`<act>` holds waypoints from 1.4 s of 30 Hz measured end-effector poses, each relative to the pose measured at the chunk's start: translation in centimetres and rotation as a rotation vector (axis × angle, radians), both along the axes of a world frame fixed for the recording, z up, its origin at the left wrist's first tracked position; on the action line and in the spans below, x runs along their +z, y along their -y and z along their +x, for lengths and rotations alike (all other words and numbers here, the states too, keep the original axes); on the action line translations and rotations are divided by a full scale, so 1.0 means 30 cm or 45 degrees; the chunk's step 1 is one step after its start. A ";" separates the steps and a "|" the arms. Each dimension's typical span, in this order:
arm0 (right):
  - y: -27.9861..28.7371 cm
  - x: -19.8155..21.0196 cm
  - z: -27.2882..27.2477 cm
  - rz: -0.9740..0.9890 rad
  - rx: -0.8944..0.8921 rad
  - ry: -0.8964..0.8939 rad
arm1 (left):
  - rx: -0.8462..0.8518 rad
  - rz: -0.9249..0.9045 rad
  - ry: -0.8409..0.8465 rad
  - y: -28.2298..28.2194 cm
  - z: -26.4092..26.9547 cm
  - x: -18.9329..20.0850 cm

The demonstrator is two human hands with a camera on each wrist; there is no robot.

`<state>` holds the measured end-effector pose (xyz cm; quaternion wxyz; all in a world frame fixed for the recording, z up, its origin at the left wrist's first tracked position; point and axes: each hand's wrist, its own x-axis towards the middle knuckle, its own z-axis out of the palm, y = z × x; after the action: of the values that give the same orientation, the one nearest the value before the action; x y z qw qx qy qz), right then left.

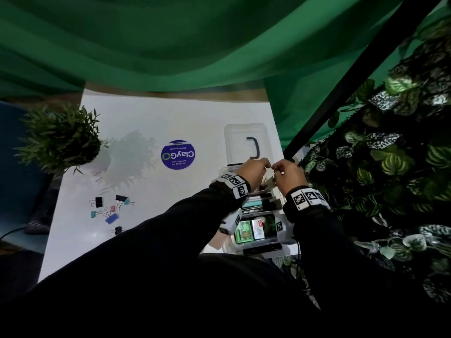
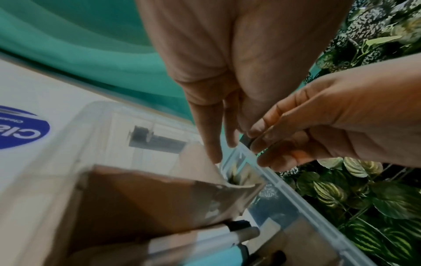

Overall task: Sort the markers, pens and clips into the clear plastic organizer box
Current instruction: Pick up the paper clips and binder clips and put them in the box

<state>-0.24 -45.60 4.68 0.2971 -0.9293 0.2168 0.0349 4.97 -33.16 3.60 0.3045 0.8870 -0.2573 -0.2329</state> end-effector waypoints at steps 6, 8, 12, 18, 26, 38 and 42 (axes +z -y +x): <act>-0.102 0.034 0.055 -0.019 0.117 0.094 | 0.200 -0.205 -0.017 -0.179 0.045 0.032; -0.188 0.039 0.080 0.031 0.188 0.117 | 0.287 -0.209 -0.006 -0.286 0.067 0.021; -0.429 0.024 0.117 0.084 0.475 0.017 | 0.460 -0.138 0.021 -0.533 0.082 -0.038; -0.801 -0.085 0.111 0.020 0.931 -0.352 | 0.713 0.208 0.030 -0.956 0.030 -0.234; -1.100 -0.271 0.080 -0.221 1.359 -0.554 | 0.871 0.731 -0.317 -1.379 -0.074 -0.327; -1.330 -0.347 0.197 -0.304 1.455 -0.458 | 0.842 0.445 -0.045 -1.387 -0.097 -0.395; -1.337 -0.369 0.198 -0.221 1.345 -0.554 | 0.856 0.403 -0.080 -1.394 -0.087 -0.392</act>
<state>5.69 -5.48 -6.39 0.1105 -0.9039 -0.2183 0.3509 2.37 8.67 -8.17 0.2307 0.9506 0.0970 -0.1838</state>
